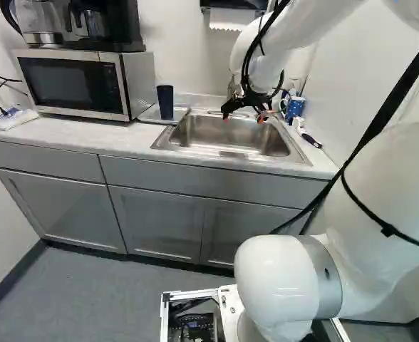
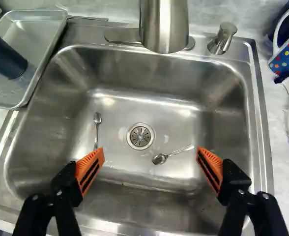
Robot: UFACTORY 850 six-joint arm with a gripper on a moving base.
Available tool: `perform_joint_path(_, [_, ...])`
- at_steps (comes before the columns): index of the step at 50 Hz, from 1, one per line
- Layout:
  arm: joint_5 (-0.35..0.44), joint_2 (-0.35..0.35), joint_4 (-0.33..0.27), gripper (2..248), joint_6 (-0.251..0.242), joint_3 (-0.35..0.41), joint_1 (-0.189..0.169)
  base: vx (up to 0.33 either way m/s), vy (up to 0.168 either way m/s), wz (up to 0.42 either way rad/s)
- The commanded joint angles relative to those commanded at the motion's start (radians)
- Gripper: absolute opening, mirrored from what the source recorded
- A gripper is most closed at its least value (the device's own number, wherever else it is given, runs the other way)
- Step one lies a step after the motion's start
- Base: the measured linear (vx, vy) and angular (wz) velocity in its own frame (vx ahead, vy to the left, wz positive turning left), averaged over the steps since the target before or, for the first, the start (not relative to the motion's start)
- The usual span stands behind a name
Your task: Rinse the cup and place it in the tray
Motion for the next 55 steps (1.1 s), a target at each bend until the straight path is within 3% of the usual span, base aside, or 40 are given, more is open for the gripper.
perform_joint_path(25, [0.0,0.0,0.0,247,0.0,0.0,0.0,-0.045,0.024,-0.004])
perform_joint_path(55, [0.0,0.0,0.0,247,0.0,0.0,0.0,-0.184,0.12,-0.019])
